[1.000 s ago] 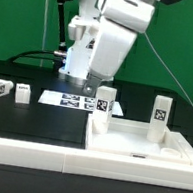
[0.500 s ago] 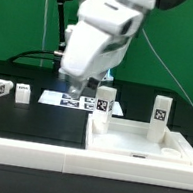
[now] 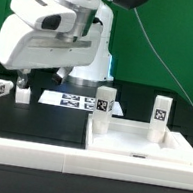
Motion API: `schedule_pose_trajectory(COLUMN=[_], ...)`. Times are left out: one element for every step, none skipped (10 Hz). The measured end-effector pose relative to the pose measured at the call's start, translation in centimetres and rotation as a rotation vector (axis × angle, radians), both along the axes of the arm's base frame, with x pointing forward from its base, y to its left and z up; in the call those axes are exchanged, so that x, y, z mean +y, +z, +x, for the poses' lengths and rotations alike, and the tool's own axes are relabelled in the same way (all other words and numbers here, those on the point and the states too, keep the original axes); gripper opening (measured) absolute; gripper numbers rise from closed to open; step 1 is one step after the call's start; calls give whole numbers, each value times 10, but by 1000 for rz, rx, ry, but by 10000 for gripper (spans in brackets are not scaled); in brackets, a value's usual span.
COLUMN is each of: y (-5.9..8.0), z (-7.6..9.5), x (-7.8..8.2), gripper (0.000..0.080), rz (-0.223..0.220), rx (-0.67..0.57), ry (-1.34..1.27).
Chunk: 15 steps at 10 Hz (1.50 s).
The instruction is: Assemble square table
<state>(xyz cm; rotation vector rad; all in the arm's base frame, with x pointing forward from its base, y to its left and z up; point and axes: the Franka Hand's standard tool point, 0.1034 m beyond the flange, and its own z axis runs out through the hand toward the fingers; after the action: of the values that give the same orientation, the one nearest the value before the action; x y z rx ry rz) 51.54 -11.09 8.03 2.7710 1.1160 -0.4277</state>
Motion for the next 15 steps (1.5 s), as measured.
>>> schedule_pose_trajectory(y=[0, -1, -3, -6, -10, -13, -15, -16, -16, -17, -17, -18, -20, -28, -33], z=[0, 0, -2, -9, -22, -34, -48, -62, -57, -56, -57, -61, -62, -69, -84], x=[2, 2, 4, 2, -5, -9, -13, -19, -17, -15, -15, -13, -12, -17, -22], gripper=[649, 649, 649, 649, 649, 649, 649, 649, 649, 649, 649, 649, 649, 649, 649], rz=[-18, -27, -37, -32, -34, -32, -23, -22, -24, -25, -28, -43, -62, -81, -114], rx=[-21, -32, -49, -49, -28, -12, 4, 31, 26, 28, 35, 92, 149, 186, 250], ry=[-92, -150, -256, -391, -405, -426, -465, -501, -491, -486, -488, -494, -496, -500, -493])
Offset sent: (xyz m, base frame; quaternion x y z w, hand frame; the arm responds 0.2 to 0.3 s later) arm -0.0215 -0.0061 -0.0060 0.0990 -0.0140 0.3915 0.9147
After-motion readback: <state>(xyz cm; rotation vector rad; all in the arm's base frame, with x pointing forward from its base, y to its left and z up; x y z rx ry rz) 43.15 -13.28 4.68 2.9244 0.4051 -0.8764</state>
